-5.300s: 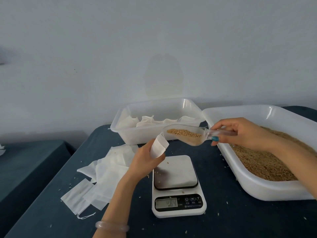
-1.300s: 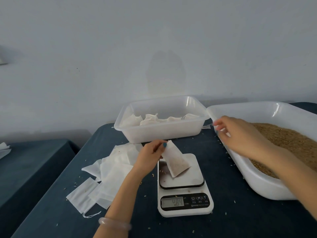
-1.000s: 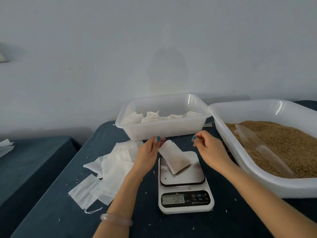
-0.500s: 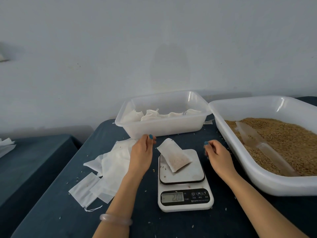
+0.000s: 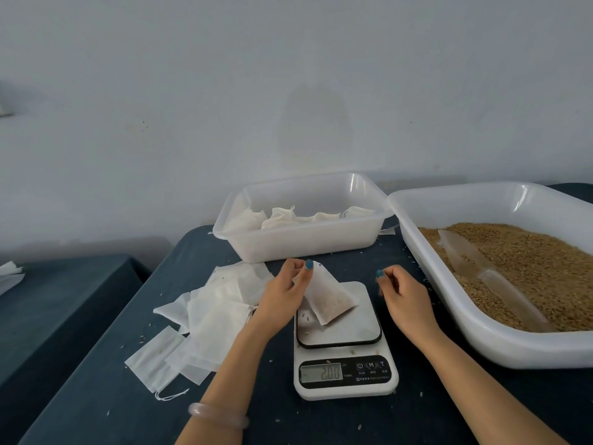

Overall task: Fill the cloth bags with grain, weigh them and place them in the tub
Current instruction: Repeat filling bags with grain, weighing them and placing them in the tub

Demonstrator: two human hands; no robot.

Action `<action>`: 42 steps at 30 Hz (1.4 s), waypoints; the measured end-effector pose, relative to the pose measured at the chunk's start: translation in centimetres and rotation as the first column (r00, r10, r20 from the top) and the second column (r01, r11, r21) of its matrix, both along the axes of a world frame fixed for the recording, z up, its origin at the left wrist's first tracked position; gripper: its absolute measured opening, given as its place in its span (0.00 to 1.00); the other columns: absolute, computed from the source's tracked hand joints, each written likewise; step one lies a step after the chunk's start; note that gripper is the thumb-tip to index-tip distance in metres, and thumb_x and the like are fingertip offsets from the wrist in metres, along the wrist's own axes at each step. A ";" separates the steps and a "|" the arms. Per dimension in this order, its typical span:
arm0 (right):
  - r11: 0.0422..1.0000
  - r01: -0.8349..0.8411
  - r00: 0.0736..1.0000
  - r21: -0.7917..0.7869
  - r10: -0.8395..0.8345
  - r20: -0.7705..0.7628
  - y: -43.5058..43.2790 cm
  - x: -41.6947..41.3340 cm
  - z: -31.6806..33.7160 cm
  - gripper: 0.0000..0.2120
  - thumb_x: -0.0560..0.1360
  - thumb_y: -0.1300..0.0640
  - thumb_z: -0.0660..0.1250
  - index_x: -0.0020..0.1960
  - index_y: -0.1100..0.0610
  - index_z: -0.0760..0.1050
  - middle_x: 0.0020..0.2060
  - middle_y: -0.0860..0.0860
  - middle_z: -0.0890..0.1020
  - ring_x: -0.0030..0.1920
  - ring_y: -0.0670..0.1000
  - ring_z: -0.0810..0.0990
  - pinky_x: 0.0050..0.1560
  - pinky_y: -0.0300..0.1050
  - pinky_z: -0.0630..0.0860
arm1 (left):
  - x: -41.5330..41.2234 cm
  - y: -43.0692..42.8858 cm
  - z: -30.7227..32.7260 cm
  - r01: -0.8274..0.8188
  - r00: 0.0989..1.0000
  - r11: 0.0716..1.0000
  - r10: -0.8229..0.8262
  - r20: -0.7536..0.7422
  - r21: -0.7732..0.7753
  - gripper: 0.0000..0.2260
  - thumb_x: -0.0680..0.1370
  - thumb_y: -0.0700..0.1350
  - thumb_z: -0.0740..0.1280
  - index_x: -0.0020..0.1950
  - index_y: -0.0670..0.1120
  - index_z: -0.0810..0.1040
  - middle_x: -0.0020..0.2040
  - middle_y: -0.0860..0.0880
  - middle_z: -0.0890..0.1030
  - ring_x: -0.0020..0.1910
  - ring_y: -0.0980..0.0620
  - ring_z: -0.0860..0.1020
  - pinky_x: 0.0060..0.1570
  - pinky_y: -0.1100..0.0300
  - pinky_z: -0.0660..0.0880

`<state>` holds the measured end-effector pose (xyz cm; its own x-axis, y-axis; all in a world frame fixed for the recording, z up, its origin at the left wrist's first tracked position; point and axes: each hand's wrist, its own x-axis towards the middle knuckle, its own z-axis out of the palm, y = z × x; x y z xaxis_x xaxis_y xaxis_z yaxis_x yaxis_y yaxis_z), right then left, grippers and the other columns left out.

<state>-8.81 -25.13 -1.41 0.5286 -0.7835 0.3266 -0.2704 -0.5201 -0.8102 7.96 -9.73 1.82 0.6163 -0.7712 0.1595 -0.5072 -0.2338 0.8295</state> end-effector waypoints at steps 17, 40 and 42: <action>1.000 -0.009 1.000 0.015 0.009 0.000 -0.1 0.2 -0.1 0.09 0.81 0.50 0.62 0.42 0.50 0.72 0.34 0.47 0.79 0.35 0.45 0.77 0.35 0.39 0.70 | 5.0 3.8 4.1 -0.204 0.933 0.979 0.186 0.307 0.027 0.11 0.76 0.39 0.71 0.42 0.56 0.79 0.43 0.58 0.83 0.35 0.59 0.81 0.35 0.64 0.79; 1.000 -0.012 0.996 -0.018 0.010 -0.090 -0.1 0.6 -0.1 0.06 0.81 0.51 0.62 0.45 0.49 0.73 0.34 0.46 0.79 0.35 0.44 0.77 0.35 0.37 0.69 | 7.8 -11.6 12.0 -0.181 0.674 0.964 -0.022 0.738 0.194 0.18 0.77 0.31 0.62 0.64 0.44 0.79 0.67 0.45 0.74 0.64 0.45 0.74 0.63 0.56 0.70; 1.000 -0.010 0.996 -0.008 0.009 -0.094 0.0 0.5 -0.1 0.07 0.81 0.50 0.62 0.44 0.48 0.72 0.34 0.46 0.79 0.34 0.44 0.77 0.34 0.36 0.68 | 8.2 -11.7 9.9 -0.164 0.696 0.923 -0.142 0.704 0.348 0.18 0.78 0.33 0.61 0.66 0.43 0.77 0.68 0.45 0.74 0.65 0.44 0.74 0.64 0.56 0.70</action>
